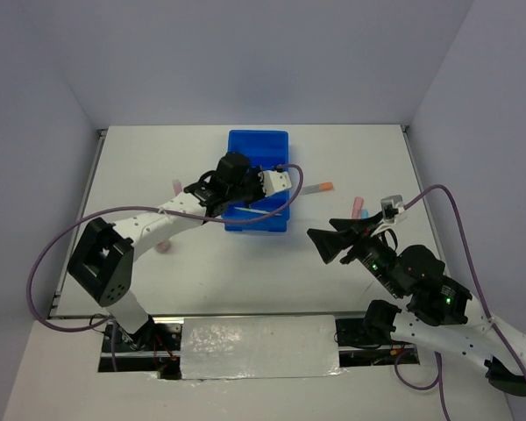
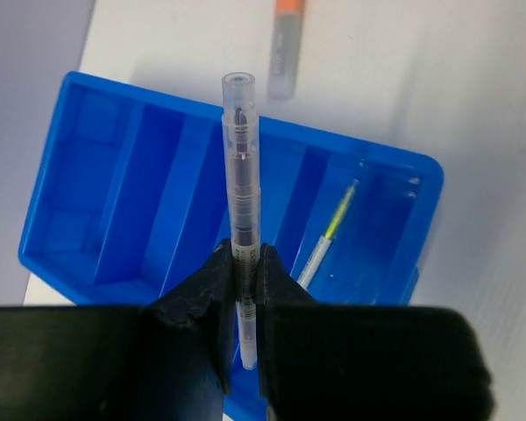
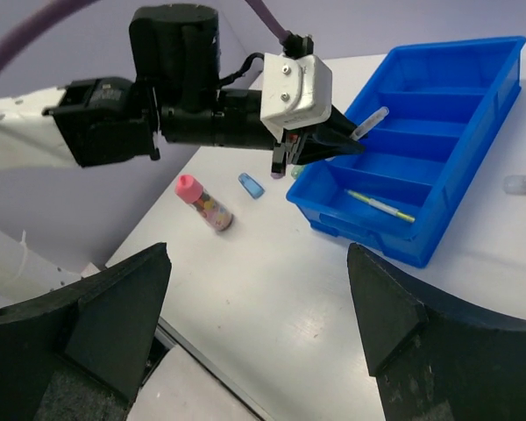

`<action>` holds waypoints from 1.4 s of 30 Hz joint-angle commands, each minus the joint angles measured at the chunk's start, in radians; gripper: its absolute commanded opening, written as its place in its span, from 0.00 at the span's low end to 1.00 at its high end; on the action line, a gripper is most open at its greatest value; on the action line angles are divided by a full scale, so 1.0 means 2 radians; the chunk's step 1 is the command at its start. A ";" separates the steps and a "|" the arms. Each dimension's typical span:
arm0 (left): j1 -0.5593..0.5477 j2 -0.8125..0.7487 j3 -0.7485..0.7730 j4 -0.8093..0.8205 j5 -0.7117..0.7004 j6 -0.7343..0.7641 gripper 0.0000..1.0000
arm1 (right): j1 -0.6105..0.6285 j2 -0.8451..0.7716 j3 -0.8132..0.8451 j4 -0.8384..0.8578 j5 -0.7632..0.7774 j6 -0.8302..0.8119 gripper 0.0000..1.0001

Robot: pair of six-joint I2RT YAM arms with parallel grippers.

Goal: Sort the stationery into containers
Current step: Place the pen in the storage box.

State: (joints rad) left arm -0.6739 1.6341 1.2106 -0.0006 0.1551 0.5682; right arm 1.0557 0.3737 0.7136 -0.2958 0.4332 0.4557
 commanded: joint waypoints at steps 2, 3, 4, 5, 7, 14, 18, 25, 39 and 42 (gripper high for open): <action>0.006 0.012 0.057 -0.062 0.071 0.050 0.04 | -0.001 -0.015 -0.006 -0.012 -0.003 -0.001 0.88; 0.006 0.021 0.061 -0.079 0.083 0.051 0.05 | 0.000 -0.020 -0.009 -0.012 -0.002 -0.002 0.88; 0.006 0.025 0.061 -0.081 0.084 0.054 0.05 | 0.000 -0.022 -0.010 -0.014 0.000 -0.002 0.88; 0.006 0.034 0.058 -0.085 0.083 0.056 0.06 | -0.001 -0.024 -0.011 -0.015 0.000 -0.002 0.89; 0.007 0.046 0.060 -0.096 0.075 0.059 0.06 | -0.001 -0.030 -0.013 -0.017 0.000 -0.002 0.89; 0.018 0.064 0.064 -0.109 0.085 0.055 0.12 | -0.001 -0.039 -0.014 -0.026 0.004 -0.002 0.89; 0.026 0.071 0.071 -0.122 0.084 0.052 0.17 | 0.000 -0.039 -0.014 -0.025 0.002 -0.002 0.89; 0.039 0.075 0.066 -0.128 0.083 0.049 0.24 | -0.001 -0.036 -0.015 -0.025 0.004 -0.005 0.89; 0.049 0.090 0.077 -0.133 0.096 0.043 0.32 | 0.000 -0.036 -0.020 -0.023 0.008 -0.008 0.89; 0.055 0.086 0.077 -0.130 0.104 0.038 0.67 | -0.001 -0.031 -0.019 -0.020 0.007 -0.010 0.89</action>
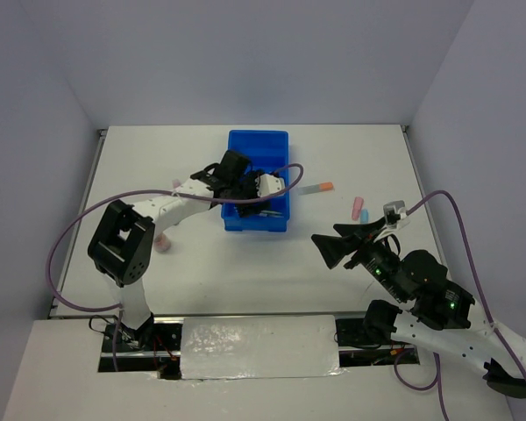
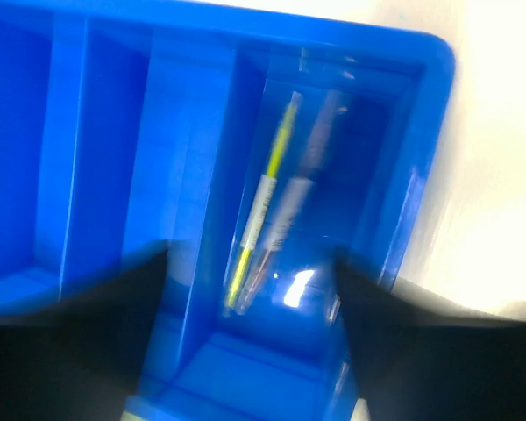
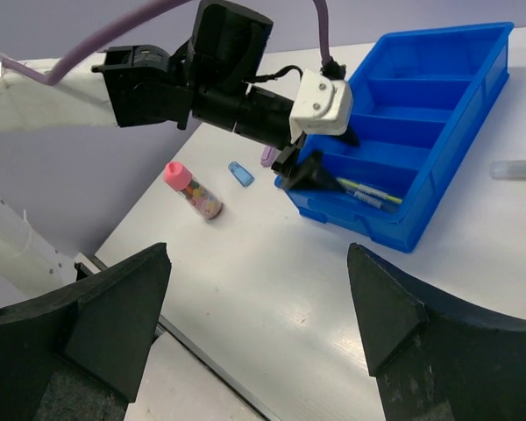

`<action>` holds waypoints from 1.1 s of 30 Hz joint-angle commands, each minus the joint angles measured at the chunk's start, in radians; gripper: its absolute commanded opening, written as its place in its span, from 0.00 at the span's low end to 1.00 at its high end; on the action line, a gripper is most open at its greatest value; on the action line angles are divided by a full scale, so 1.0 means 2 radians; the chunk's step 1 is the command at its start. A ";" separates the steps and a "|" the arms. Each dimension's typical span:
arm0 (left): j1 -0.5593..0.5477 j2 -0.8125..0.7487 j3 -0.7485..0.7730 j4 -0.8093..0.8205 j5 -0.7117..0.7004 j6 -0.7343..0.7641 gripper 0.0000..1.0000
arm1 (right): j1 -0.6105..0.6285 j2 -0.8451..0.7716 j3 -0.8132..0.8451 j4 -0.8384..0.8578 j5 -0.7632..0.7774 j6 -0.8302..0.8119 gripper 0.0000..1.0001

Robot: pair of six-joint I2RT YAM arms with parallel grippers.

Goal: Sort the stationery into containers
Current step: Place the pen in the storage box, then pick up the pen from the center of the board.

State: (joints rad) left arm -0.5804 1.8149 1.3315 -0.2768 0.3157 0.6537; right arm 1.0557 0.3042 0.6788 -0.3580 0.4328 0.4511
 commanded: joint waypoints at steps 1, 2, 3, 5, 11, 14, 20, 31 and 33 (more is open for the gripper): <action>0.009 -0.005 0.018 0.010 0.025 -0.008 0.99 | -0.001 0.007 -0.001 0.013 0.008 -0.008 0.89; 0.009 -0.007 0.018 0.012 0.025 -0.010 0.99 | -0.001 0.008 -0.002 0.014 0.008 -0.008 0.89; 0.009 -0.009 0.019 0.016 0.024 -0.014 0.99 | -0.001 0.010 -0.002 0.014 0.007 -0.008 0.89; 0.011 -0.012 0.020 0.021 0.032 -0.020 0.99 | -0.001 0.013 -0.002 0.016 0.007 -0.009 0.89; 0.012 -0.067 0.016 0.070 0.039 -0.062 0.99 | -0.001 0.020 -0.010 0.024 0.031 -0.015 0.96; 0.012 -0.117 0.005 0.139 -0.001 -0.132 0.99 | -0.001 0.046 -0.007 0.010 0.085 -0.005 1.00; 0.029 -0.180 0.097 0.056 -0.256 -0.451 0.99 | -0.161 0.206 0.068 -0.063 0.038 0.031 1.00; 0.111 -0.429 -0.060 -0.168 -0.248 -0.627 0.99 | -0.433 0.498 0.171 -0.092 -0.089 0.002 0.98; 0.113 -0.487 -0.090 -0.173 -0.243 -0.614 0.99 | -0.454 0.523 0.165 -0.057 -0.130 -0.010 0.96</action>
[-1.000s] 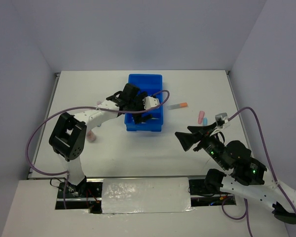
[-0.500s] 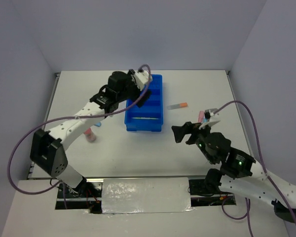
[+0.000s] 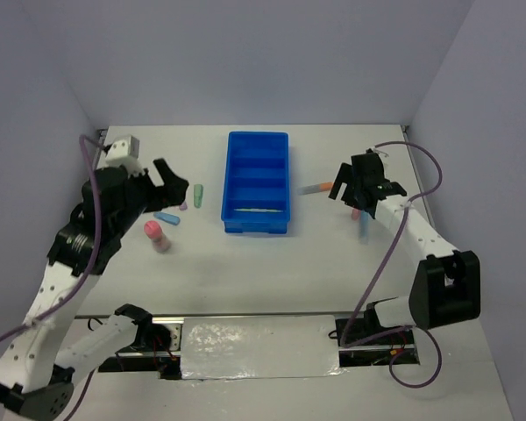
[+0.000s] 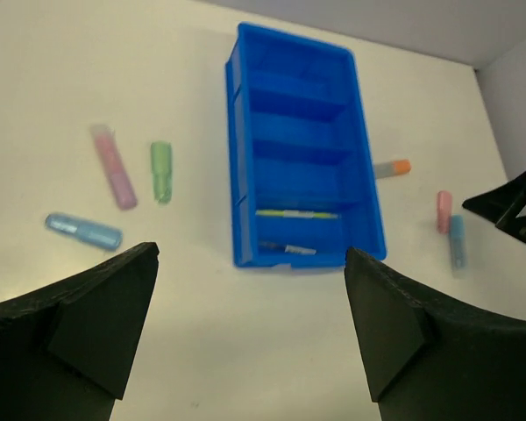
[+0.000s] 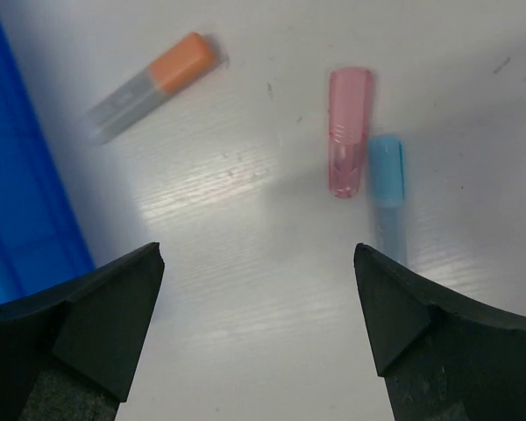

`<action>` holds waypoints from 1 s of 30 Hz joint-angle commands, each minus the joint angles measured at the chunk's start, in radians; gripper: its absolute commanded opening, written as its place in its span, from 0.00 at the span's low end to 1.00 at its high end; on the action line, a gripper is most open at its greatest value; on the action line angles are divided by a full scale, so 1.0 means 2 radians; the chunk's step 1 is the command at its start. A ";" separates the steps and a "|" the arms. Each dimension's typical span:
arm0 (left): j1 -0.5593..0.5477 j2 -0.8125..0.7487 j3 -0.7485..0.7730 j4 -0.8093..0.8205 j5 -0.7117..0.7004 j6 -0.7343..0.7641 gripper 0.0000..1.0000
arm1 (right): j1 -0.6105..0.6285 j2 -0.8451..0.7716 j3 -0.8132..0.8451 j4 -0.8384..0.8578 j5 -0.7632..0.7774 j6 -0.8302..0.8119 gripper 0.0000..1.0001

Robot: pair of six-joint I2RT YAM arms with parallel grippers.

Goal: Sort the stationery into containers
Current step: Pick up the pen from the center of the board.

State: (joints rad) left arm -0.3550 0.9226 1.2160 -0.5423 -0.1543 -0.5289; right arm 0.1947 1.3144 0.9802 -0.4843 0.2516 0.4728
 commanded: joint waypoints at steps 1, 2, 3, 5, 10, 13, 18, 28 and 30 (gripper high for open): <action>0.000 -0.058 -0.051 -0.049 -0.032 -0.024 0.99 | -0.024 0.023 0.004 0.020 -0.046 -0.022 0.96; 0.001 -0.062 -0.060 -0.058 -0.043 -0.027 0.99 | -0.026 0.027 0.002 0.028 -0.054 -0.022 0.96; 0.001 -0.065 -0.069 -0.067 -0.051 -0.027 0.99 | -0.025 0.033 0.003 0.043 -0.077 -0.023 0.98; 0.001 -0.069 -0.102 -0.070 -0.067 -0.018 0.99 | -0.025 0.059 0.018 0.048 -0.100 -0.019 1.00; 0.001 -0.072 -0.142 -0.073 -0.112 -0.009 0.99 | -0.025 0.119 0.064 0.029 -0.055 0.042 1.00; 0.001 -0.087 -0.155 -0.071 -0.131 -0.009 0.99 | -0.025 0.148 0.081 0.020 -0.019 0.094 1.00; 0.000 -0.105 -0.162 -0.069 -0.128 -0.010 0.99 | -0.025 0.209 0.127 0.030 0.019 0.160 1.00; 0.000 -0.097 -0.165 -0.056 -0.085 0.006 0.99 | -0.006 0.353 0.288 -0.032 0.044 0.173 0.97; 0.000 -0.101 -0.166 -0.056 -0.082 0.007 0.99 | 0.000 0.383 0.329 -0.058 0.051 0.172 0.93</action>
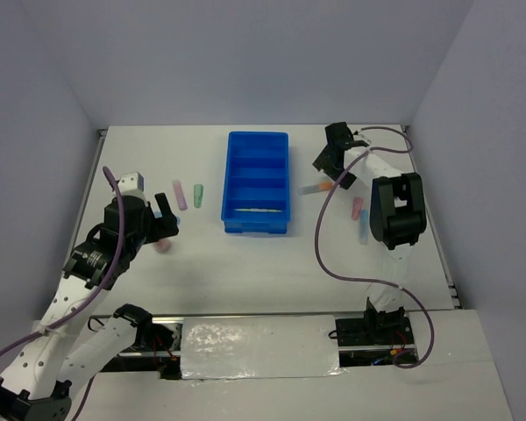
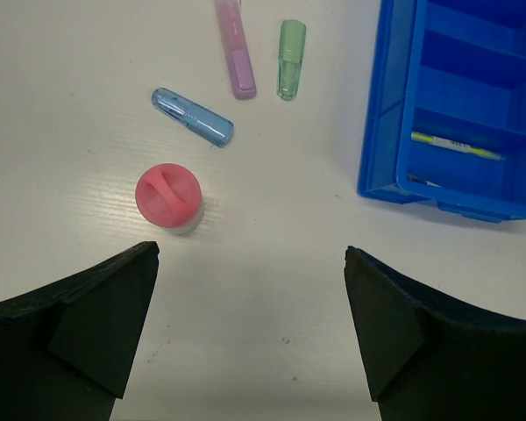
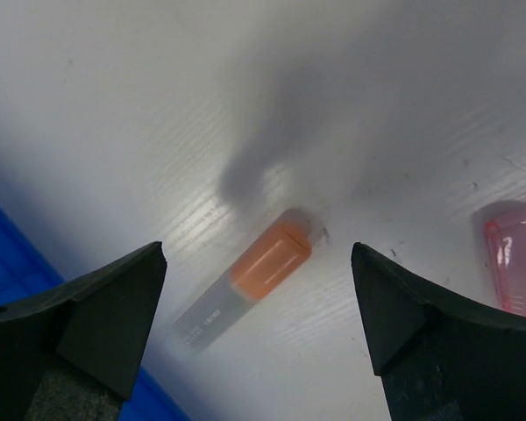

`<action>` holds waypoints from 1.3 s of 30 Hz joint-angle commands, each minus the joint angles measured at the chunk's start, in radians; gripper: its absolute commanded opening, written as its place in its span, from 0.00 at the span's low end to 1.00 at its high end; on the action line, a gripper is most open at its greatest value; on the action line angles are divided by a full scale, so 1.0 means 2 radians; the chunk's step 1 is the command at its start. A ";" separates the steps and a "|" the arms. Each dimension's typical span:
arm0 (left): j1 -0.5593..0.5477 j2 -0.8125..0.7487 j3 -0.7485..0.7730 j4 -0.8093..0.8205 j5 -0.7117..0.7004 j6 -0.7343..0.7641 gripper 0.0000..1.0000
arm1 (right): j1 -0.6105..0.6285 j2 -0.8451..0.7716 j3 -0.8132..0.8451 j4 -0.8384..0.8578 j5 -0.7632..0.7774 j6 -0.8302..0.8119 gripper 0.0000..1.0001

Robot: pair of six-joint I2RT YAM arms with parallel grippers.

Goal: Sort the stationery into containers
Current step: Pick up the pen from the center of the board.

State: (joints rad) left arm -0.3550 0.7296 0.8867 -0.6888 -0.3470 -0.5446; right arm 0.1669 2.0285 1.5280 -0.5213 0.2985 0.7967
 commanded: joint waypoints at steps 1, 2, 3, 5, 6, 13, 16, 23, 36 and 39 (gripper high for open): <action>0.000 -0.006 -0.002 0.018 0.015 0.015 0.99 | 0.017 0.036 0.067 -0.053 0.032 0.009 0.92; 0.000 -0.008 -0.003 0.018 0.016 0.015 0.99 | 0.025 0.043 0.077 -0.070 0.036 0.008 0.90; 0.000 -0.011 -0.004 0.020 0.019 0.017 0.99 | 0.029 0.053 0.083 -0.074 0.045 0.008 0.88; 0.000 -0.013 -0.004 0.021 0.022 0.018 0.99 | 0.041 0.050 0.071 -0.079 0.055 0.013 0.87; 0.000 -0.013 -0.004 0.021 0.023 0.019 0.99 | 0.045 0.047 0.062 -0.078 0.059 0.016 0.86; 0.000 -0.018 -0.005 0.027 0.039 0.025 0.99 | 0.055 0.044 0.031 -0.086 0.065 0.036 0.72; 0.000 -0.021 -0.006 0.026 0.042 0.025 0.99 | 0.053 0.063 0.064 -0.106 0.056 0.028 0.48; -0.007 -0.030 -0.007 0.026 0.037 0.025 0.99 | 0.039 0.038 0.032 -0.030 -0.025 -0.005 0.18; -0.013 -0.060 -0.009 0.028 0.005 0.016 0.99 | 0.123 -0.205 -0.079 0.238 -0.098 -0.334 0.00; -0.013 -0.064 -0.013 0.033 0.008 0.018 0.99 | 0.160 -0.205 -0.066 0.248 -0.262 -0.518 0.00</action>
State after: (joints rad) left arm -0.3763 0.6121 0.8631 -0.6704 -0.3122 -0.5220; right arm 0.4149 1.6180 1.3930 -0.1665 0.0711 0.1772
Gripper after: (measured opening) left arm 0.993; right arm 0.353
